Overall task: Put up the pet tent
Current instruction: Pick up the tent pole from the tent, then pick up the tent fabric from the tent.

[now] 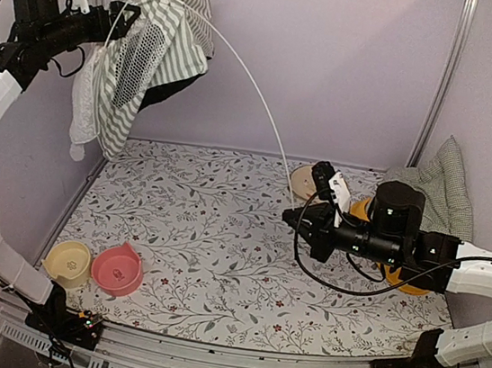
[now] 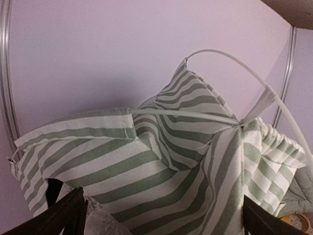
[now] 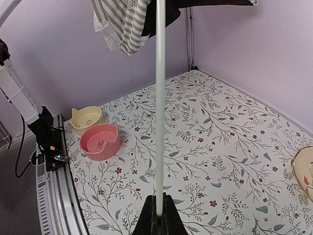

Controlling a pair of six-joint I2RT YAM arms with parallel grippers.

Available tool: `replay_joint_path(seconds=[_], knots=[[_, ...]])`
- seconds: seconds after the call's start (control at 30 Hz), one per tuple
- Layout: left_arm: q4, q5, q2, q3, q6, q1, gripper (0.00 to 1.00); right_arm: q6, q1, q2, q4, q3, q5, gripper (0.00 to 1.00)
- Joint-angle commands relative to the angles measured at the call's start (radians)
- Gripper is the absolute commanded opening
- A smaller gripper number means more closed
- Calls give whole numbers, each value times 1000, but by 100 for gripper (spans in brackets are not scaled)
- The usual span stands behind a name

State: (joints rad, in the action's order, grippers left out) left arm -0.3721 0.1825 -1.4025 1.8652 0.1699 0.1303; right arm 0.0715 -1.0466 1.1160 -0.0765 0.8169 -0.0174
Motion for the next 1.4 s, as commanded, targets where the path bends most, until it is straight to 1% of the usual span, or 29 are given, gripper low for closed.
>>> replay_joint_path(seconds=[0.0,0.07,0.1,0.2,0.3,0.33,0.4,0.57,0.6,0.67,0.7,0.77,0.8,0.9,1.0,1.07,1.13,1.23,1.3,1.37], knots=[[-35,190,18,-2,7,-5,99,22,-4,1,-125,-6,-26,0],[-103,186,19,-11,-10,4,99,29,20,-7,-143,-34,-61,0],[-113,166,34,-42,-12,5,99,34,38,-14,-155,-48,-90,0],[-93,108,100,-188,-17,4,99,52,99,-48,-202,-120,-161,0],[-60,97,153,-320,-44,-2,99,64,187,-94,-256,-197,-232,0],[-49,118,165,-353,-55,-6,99,71,219,-112,-268,-218,-256,0],[-33,198,179,-397,-68,-17,99,73,268,-126,-283,-243,-286,0],[25,589,143,-442,-13,-108,99,50,323,-106,-291,-266,-328,0],[27,646,127,-440,12,-132,99,51,336,-100,-302,-273,-340,0],[29,638,114,-441,37,-164,99,66,343,-95,-317,-282,-343,0],[31,607,116,-442,47,-176,99,70,345,-95,-326,-289,-334,0],[29,486,130,-435,55,-187,99,83,347,-98,-338,-296,-323,0],[41,423,143,-436,66,-191,99,92,347,-99,-343,-300,-320,0],[99,293,190,-439,94,-192,99,121,346,-102,-358,-307,-331,0],[149,192,234,-438,107,-190,99,153,346,-102,-379,-311,-355,0],[159,169,244,-425,102,-178,99,160,347,-98,-387,-308,-356,0],[159,133,256,-413,41,-91,99,167,347,-96,-389,-293,-361,0],[164,20,277,-454,-27,92,99,183,345,-86,-390,-258,-363,0],[180,-92,294,-518,-39,215,99,190,344,-76,-390,-230,-366,0],[235,-185,318,-612,-25,330,99,200,336,-64,-392,-203,-366,0]])
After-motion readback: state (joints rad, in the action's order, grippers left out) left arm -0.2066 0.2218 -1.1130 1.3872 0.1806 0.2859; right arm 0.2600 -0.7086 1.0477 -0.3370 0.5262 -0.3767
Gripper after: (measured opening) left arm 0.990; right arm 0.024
